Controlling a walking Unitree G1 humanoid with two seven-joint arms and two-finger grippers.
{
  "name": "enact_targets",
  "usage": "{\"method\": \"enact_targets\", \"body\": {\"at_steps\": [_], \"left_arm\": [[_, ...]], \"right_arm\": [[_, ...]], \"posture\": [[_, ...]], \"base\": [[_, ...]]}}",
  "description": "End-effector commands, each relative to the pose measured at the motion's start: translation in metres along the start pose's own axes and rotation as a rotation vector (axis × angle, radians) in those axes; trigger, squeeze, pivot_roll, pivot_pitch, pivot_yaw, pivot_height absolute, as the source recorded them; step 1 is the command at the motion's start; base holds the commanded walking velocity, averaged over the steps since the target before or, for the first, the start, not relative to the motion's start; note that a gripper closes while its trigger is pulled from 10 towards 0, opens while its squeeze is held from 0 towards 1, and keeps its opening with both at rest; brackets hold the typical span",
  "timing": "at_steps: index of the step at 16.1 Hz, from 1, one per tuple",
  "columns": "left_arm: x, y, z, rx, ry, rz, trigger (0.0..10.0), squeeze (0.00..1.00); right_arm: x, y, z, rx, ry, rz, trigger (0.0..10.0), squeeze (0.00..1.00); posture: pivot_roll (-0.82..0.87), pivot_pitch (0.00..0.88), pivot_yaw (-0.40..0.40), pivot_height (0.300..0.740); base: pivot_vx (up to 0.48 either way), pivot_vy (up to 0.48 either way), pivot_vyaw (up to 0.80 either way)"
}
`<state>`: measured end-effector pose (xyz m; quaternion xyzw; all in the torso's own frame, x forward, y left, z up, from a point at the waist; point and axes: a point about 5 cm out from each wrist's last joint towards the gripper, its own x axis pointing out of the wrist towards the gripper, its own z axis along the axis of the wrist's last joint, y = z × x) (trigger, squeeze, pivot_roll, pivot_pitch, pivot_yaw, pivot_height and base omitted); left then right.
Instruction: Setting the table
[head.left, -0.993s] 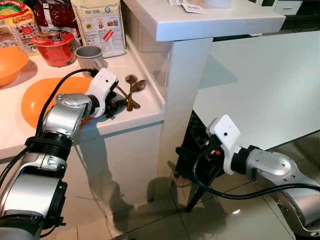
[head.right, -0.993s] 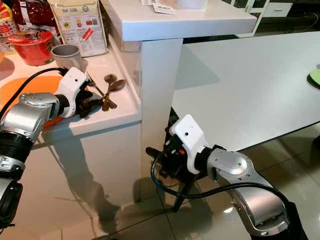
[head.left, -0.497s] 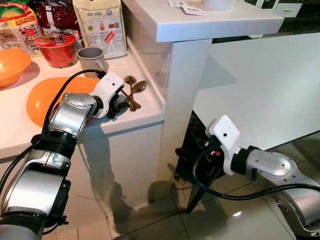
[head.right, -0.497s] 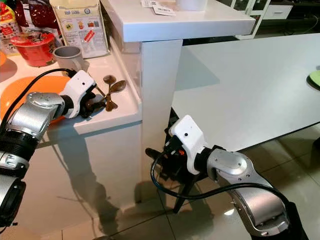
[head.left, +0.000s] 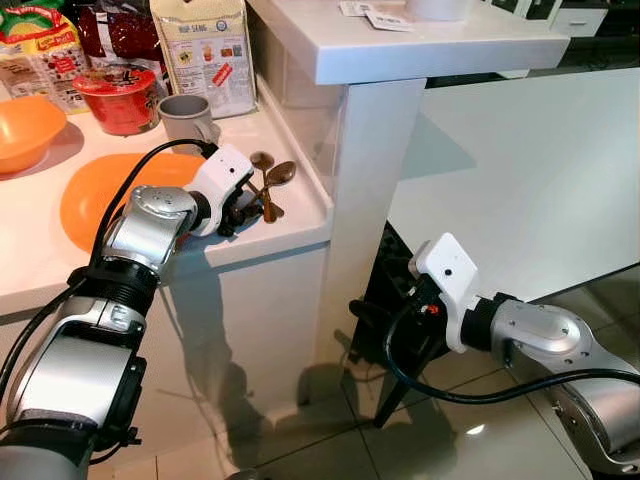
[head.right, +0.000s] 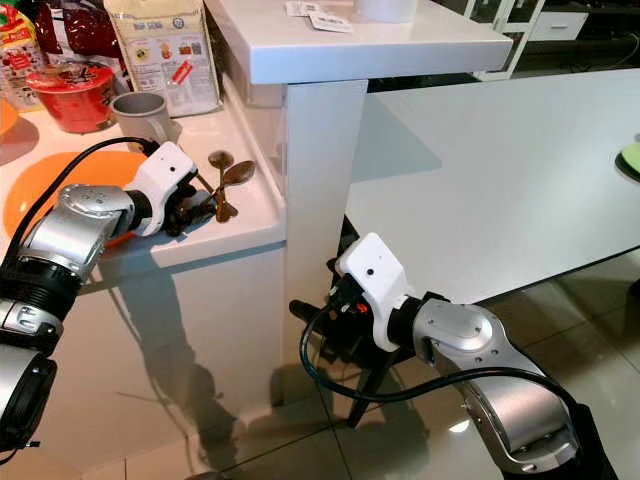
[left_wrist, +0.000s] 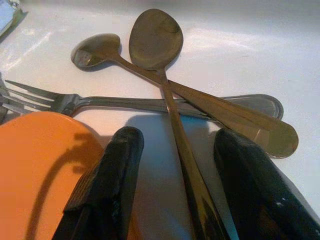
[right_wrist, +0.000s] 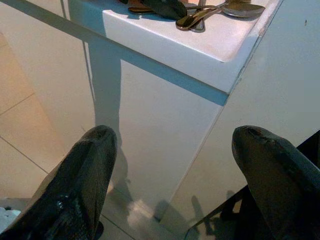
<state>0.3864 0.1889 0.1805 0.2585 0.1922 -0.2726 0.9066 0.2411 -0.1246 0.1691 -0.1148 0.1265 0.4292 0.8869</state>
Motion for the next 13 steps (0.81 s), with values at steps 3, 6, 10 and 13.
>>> {"method": "enact_targets", "body": {"at_steps": [3, 6, 10, 13], "left_arm": [[0.005, -0.009, -0.002, 0.053, 0.027, -0.046, 10.0, 0.00], [0.004, -0.011, 0.004, 0.064, 0.010, -0.071, 10.0, 0.00], [0.010, -0.014, -0.004, -0.109, 0.054, -0.110, 10.0, 0.00], [0.012, -0.016, -0.005, -0.170, 0.071, -0.128, 10.0, 0.00]], "right_arm": [[-0.002, 0.000, 0.003, -0.014, -0.009, 0.004, 10.0, 0.00], [-0.002, 0.000, 0.003, -0.014, -0.009, 0.005, 10.0, 0.00], [-0.001, 0.000, 0.003, -0.014, -0.009, 0.005, 10.0, 0.00], [-0.002, 0.000, 0.003, -0.015, -0.009, 0.004, 10.0, 0.00]], "posture": [[-0.04, 0.018, -0.032, 0.740], [-0.04, 0.018, -0.032, 0.740], [-0.04, 0.014, -0.026, 0.740], [-0.04, 0.014, -0.026, 0.740]], "base": [[0.000, 0.000, 0.00], [0.000, 0.000, 0.00], [0.000, 0.000, 0.00], [0.000, 0.000, 0.00]]}}
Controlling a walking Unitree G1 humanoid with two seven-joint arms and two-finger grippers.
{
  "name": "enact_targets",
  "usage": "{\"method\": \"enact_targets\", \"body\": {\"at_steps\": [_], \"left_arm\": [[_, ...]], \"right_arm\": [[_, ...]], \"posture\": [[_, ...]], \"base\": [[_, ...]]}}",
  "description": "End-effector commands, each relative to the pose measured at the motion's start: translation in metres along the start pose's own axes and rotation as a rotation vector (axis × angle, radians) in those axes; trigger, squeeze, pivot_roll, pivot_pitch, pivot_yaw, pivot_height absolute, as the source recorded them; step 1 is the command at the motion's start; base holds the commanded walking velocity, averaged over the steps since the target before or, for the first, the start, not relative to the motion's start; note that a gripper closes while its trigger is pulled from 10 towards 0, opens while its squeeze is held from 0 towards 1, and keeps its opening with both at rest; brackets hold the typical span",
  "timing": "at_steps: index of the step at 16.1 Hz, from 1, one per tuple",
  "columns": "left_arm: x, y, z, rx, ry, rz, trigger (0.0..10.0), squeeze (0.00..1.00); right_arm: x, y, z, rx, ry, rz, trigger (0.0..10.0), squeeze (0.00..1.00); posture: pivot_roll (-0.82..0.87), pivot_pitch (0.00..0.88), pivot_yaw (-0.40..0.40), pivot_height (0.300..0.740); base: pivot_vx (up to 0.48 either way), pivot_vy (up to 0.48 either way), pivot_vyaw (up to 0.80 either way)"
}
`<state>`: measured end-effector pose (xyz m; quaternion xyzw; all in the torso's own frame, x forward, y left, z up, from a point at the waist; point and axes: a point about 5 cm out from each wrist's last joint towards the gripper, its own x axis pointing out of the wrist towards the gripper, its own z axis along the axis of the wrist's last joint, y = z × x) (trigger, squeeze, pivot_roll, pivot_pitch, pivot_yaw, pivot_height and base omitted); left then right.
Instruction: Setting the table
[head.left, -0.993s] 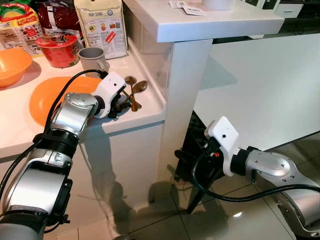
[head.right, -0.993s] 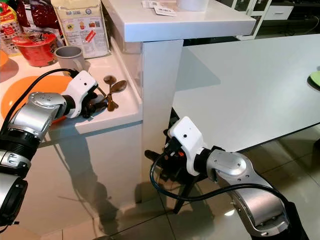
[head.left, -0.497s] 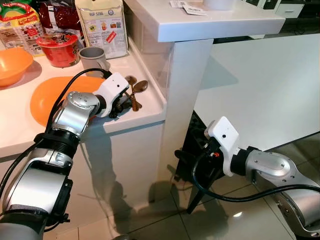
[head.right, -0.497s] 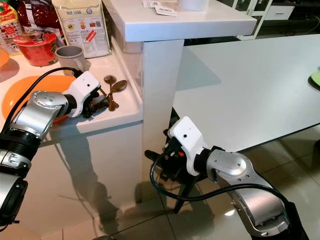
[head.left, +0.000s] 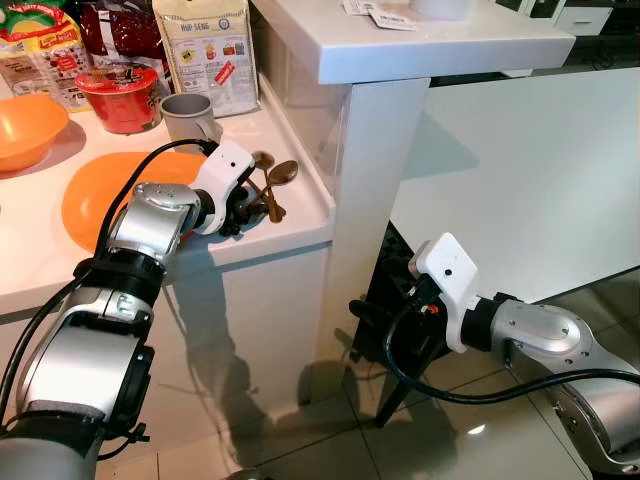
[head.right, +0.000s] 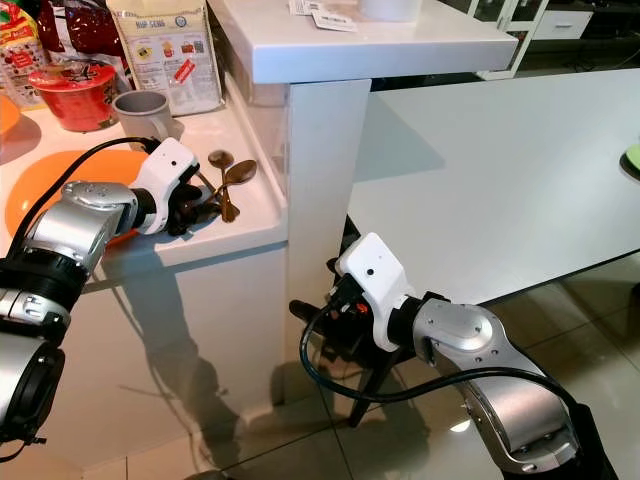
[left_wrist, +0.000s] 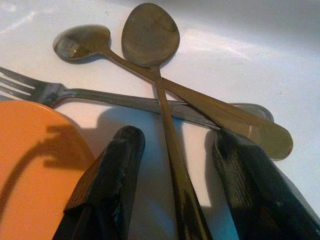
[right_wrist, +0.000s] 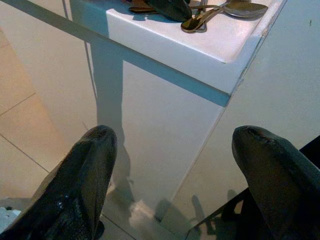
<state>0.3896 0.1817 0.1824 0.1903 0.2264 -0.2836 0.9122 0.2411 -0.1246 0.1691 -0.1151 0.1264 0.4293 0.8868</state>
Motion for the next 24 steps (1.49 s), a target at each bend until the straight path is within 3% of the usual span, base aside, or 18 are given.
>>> {"method": "enact_targets", "body": {"at_steps": [1, 6, 9, 11, 13, 14, 16, 24], "left_arm": [[0.009, -0.012, -0.014, -0.027, 0.086, -0.060, 10.0, 0.00], [0.012, -0.014, -0.020, 0.049, 0.204, -0.055, 10.0, 0.00], [0.013, -0.013, -0.021, 0.032, 0.229, -0.053, 9.9, 0.00], [0.013, -0.014, -0.020, -0.031, 0.227, -0.066, 9.8, 0.00], [0.014, -0.013, -0.021, -0.039, 0.234, -0.057, 8.0, 0.00], [0.014, -0.013, -0.022, -0.042, 0.235, -0.057, 4.5, 0.00], [0.014, -0.014, -0.024, -0.052, 0.242, -0.064, 0.0, 0.00], [0.014, -0.015, -0.029, -0.050, 0.265, -0.081, 0.0, 0.00]], "right_arm": [[-0.002, 0.000, 0.003, -0.017, -0.007, 0.005, 10.0, 0.00], [-0.001, -0.001, 0.005, -0.024, -0.008, 0.008, 10.0, 0.00], [-0.001, -0.001, 0.005, -0.026, -0.008, 0.009, 10.0, 0.00], [-0.001, -0.002, 0.005, -0.026, -0.008, 0.010, 10.0, 0.00], [-0.001, -0.002, 0.005, -0.028, -0.008, 0.010, 10.0, 0.00], [-0.001, -0.002, 0.005, -0.028, -0.007, 0.011, 10.0, 0.00], [-0.001, -0.002, 0.005, -0.027, -0.006, 0.012, 10.0, 0.00], [-0.002, 0.006, 0.010, 0.026, -0.067, 0.086, 10.0, 0.00]], "posture": [[-0.04, 0.015, -0.027, 0.740], [-0.03, 0.016, -0.027, 0.740], [-0.04, 0.016, -0.024, 0.740], [-0.03, 0.015, -0.024, 0.740], [-0.04, 0.015, -0.024, 0.740], [-0.04, 0.015, -0.024, 0.740], [-0.04, 0.015, -0.023, 0.740], [-0.04, 0.017, -0.024, 0.740]], "base": [[0.000, 0.000, 0.00], [0.000, 0.000, 0.00], [0.000, 0.000, 0.00], [0.000, 0.000, 0.00], [0.000, 0.000, 0.00], [0.000, 0.000, 0.00], [0.000, 0.000, 0.00], [0.000, 0.000, 0.00]]}}
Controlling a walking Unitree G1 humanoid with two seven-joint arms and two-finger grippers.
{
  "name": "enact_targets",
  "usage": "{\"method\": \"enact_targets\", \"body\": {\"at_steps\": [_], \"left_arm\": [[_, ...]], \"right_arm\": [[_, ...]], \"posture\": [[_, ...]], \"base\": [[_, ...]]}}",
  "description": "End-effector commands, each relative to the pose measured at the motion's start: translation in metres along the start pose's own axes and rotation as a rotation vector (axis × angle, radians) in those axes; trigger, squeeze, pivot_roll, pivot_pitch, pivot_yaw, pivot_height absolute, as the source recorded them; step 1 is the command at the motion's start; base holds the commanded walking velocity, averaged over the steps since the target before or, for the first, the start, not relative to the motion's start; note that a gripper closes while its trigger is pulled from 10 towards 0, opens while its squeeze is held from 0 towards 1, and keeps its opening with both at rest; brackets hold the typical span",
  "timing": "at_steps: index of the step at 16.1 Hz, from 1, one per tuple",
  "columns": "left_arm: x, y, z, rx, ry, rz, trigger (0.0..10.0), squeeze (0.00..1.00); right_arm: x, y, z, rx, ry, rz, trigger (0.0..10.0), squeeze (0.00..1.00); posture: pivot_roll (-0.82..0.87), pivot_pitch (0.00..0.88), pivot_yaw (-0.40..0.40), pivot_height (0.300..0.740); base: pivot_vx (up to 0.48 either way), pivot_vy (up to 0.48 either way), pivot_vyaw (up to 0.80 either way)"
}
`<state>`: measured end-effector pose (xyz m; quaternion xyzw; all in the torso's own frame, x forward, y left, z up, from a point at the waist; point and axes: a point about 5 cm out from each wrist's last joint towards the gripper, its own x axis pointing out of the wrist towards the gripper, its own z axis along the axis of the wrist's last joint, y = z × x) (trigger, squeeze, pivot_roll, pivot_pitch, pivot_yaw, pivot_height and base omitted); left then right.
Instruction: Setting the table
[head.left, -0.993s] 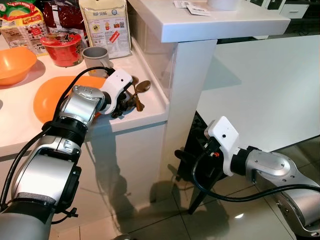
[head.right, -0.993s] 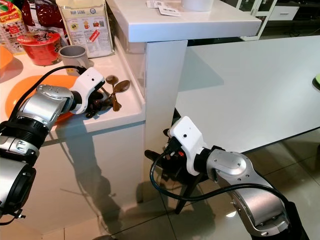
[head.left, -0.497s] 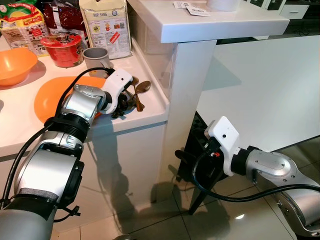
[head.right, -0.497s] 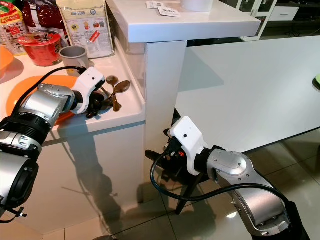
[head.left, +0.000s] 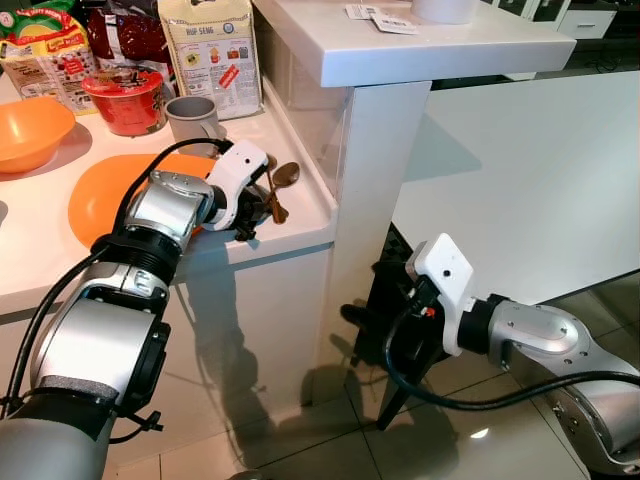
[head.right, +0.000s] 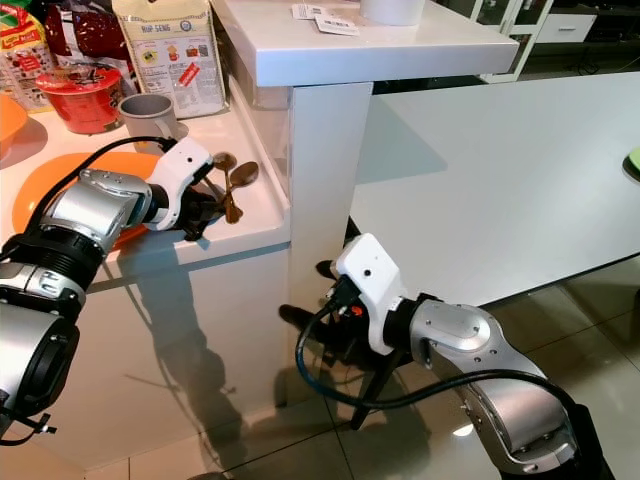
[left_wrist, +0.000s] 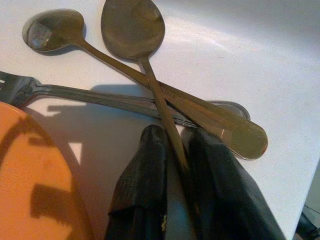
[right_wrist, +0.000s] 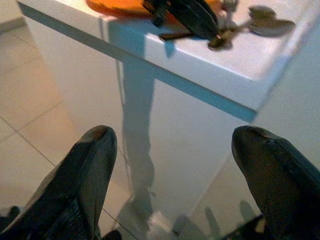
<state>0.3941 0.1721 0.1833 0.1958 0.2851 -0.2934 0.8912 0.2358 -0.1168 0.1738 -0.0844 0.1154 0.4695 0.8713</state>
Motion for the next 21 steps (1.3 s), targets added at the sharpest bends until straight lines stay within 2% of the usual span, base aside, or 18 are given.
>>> {"method": "enact_targets", "body": {"at_steps": [1, 4, 8, 9, 12, 15, 17, 21], "left_arm": [[0.011, -0.009, -0.036, -0.032, 0.158, -0.029, 0.0, 0.00], [0.012, -0.008, -0.040, -0.001, 0.186, -0.008, 0.0, 0.00], [0.010, -0.003, -0.035, -0.029, 0.142, 0.040, 0.0, 0.00], [0.008, -0.003, -0.021, -0.092, 0.046, 0.025, 0.0, 0.00], [-0.002, -0.003, 0.007, -0.206, -0.127, -0.027, 0.0, 0.00], [-0.016, 0.000, 0.023, -0.262, -0.246, -0.031, 0.0, 0.00], [-0.024, 0.002, 0.028, -0.270, -0.285, -0.016, 0.0, 0.00], [-0.040, 0.006, 0.019, -0.301, -0.298, 0.033, 0.0, 0.00]], "right_arm": [[-0.004, -0.001, 0.004, -0.008, -0.015, 0.000, 10.0, 0.00], [-0.004, -0.002, 0.003, -0.010, -0.009, -0.005, 10.0, 0.00], [-0.004, -0.003, 0.003, -0.012, -0.005, -0.013, 10.0, 0.00], [-0.004, -0.004, 0.003, -0.013, -0.009, -0.023, 10.0, 0.00], [-0.005, -0.008, 0.005, -0.010, -0.023, -0.050, 10.0, 0.00], [-0.005, -0.011, 0.007, -0.006, -0.040, -0.076, 10.0, 0.00], [-0.004, -0.013, 0.008, -0.006, -0.048, -0.085, 10.0, 0.00], [-0.003, -0.015, 0.010, -0.007, -0.060, -0.098, 10.0, 0.00]], "posture": [[-0.04, 0.017, -0.024, 0.740], [-0.04, 0.016, -0.024, 0.740], [-0.04, 0.016, -0.024, 0.740], [-0.04, 0.013, -0.023, 0.740], [-0.03, 0.009, -0.023, 0.740], [-0.03, 0.001, -0.029, 0.740], [-0.02, 0.000, -0.031, 0.740], [-0.02, 0.000, -0.025, 0.740]], "base": [[0.000, 0.000, 0.00], [0.000, 0.000, 0.00], [0.000, 0.000, 0.00], [0.000, 0.000, 0.00], [0.000, 0.000, 0.00], [0.000, 0.000, 0.00], [0.000, 0.000, 0.00], [0.000, 0.000, 0.00]]}}
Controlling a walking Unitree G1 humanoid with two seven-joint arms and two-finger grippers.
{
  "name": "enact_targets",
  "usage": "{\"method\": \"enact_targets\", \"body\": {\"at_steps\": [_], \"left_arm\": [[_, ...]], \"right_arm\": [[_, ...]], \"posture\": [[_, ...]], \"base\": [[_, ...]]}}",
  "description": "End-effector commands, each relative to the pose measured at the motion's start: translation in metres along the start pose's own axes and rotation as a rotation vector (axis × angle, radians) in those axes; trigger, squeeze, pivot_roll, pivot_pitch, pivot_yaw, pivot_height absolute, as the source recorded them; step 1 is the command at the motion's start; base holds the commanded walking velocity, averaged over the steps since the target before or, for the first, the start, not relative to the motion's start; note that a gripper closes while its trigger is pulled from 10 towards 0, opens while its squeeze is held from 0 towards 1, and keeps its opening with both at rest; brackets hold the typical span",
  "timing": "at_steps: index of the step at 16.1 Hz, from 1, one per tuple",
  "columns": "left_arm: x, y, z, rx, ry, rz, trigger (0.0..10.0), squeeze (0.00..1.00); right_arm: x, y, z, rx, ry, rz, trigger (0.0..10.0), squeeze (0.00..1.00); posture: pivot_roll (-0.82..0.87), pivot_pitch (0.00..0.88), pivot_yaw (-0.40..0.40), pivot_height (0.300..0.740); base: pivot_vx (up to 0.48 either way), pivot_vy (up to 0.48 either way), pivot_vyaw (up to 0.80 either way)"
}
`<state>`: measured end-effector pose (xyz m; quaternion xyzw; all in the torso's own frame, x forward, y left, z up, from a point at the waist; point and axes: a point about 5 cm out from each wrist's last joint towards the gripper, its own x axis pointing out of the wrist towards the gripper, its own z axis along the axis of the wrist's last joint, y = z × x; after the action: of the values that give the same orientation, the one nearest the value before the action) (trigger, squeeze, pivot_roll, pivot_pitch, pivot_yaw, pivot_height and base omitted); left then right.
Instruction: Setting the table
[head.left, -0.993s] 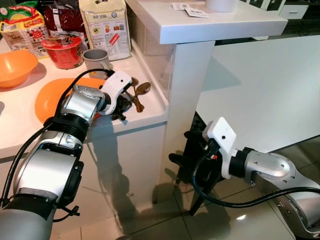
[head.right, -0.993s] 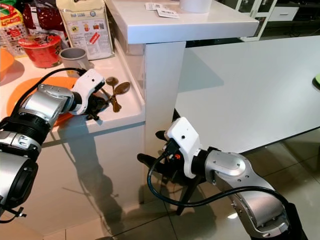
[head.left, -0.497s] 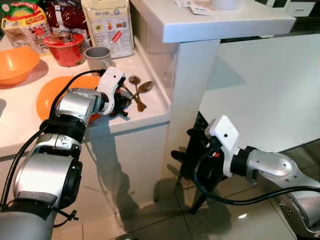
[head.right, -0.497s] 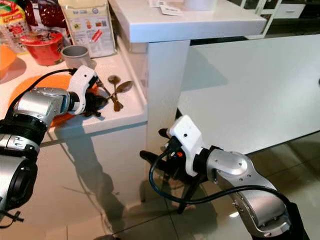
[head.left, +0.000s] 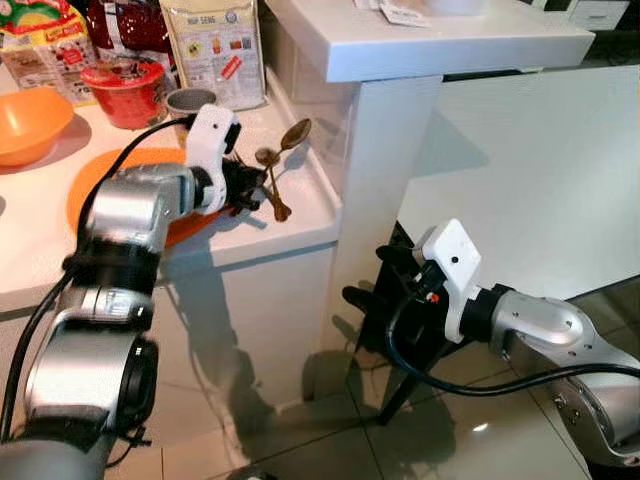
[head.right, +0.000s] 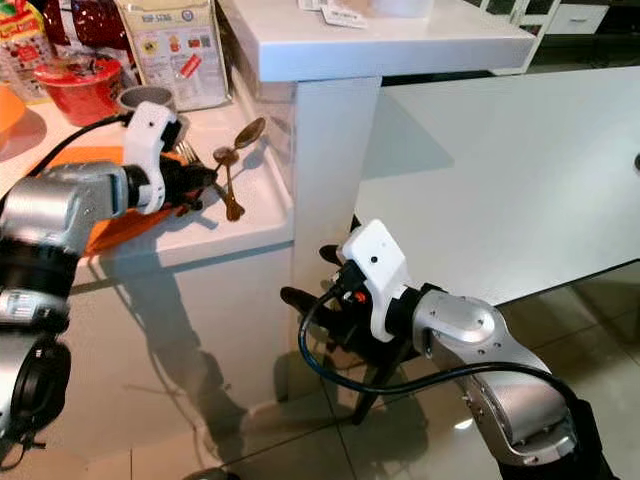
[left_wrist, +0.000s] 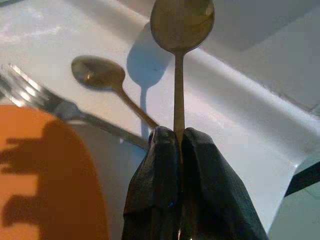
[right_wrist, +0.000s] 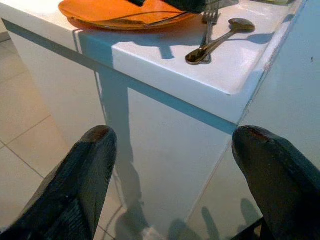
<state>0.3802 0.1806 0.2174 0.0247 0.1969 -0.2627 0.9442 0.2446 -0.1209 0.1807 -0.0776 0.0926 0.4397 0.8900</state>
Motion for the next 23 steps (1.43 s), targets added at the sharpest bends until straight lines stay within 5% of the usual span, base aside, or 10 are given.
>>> {"method": "enact_targets", "body": {"at_steps": [1, 5, 7, 8, 10, 11, 12, 13, 20, 23], "left_arm": [[-0.006, 0.001, 0.004, -0.011, -0.023, 0.011, 0.0, 0.00], [-0.032, 0.013, -0.006, -0.093, -0.051, 0.131, 0.0, 0.00], [-0.042, 0.016, -0.001, -0.137, -0.139, 0.181, 0.0, 0.00], [-0.057, 0.015, 0.010, -0.155, -0.294, 0.225, 0.0, 0.00], [-0.073, 0.016, 0.015, -0.120, -0.381, 0.322, 0.0, 0.00], [-0.076, 0.007, 0.012, -0.059, -0.416, 0.344, 1.0, 0.00], [-0.078, -0.007, 0.009, 0.038, -0.455, 0.353, 5.5, 0.00], [-0.079, -0.019, -0.002, 0.022, -0.488, 0.357, 10.0, 0.00], [-0.102, -0.064, -0.067, 0.181, -0.430, 0.276, 10.0, 0.00], [-0.099, -0.066, -0.084, 0.217, -0.372, 0.318, 10.0, 0.00]], "right_arm": [[-0.002, -0.005, 0.003, -0.006, -0.016, -0.028, 10.0, 0.00], [0.000, -0.003, 0.001, 0.016, -0.021, -0.033, 10.0, 0.00], [0.001, -0.002, 0.000, 0.024, -0.026, -0.032, 10.0, 0.00], [0.004, -0.001, 0.000, 0.029, -0.033, -0.034, 10.0, 0.00], [0.007, -0.001, 0.002, 0.036, -0.053, -0.058, 10.0, 0.00], [0.008, -0.002, 0.003, 0.048, -0.071, -0.091, 10.0, 0.00], [0.009, -0.002, 0.003, 0.062, -0.087, -0.126, 10.0, 0.00], [0.009, -0.001, 0.001, 0.083, -0.094, -0.160, 10.0, 0.00], [0.004, 0.000, -0.017, 0.119, -0.096, -0.308, 10.0, 0.00], [0.005, -0.006, -0.025, 0.130, -0.099, -0.426, 10.0, 0.00]], "posture": [[-0.02, 0.000, -0.025, 0.740], [-0.01, 0.000, -0.023, 0.740], [-0.01, 0.001, -0.026, 0.740], [0.00, 0.000, -0.022, 0.740], [0.00, 0.000, -0.019, 0.740], [0.01, 0.000, -0.015, 0.740], [0.01, 0.000, -0.013, 0.740], [0.01, 0.000, -0.010, 0.740], [0.01, 0.006, -0.016, 0.740], [0.02, 0.007, -0.019, 0.740]], "base": [[0.000, 0.000, 0.00], [0.000, 0.000, 0.00], [0.000, 0.000, 0.00], [0.000, 0.000, 0.00], [0.000, 0.000, 0.00], [0.000, 0.000, 0.00], [0.000, 0.000, 0.00], [0.000, 0.000, 0.00], [0.000, -0.041, 0.00], [0.000, -0.399, 0.00]]}}
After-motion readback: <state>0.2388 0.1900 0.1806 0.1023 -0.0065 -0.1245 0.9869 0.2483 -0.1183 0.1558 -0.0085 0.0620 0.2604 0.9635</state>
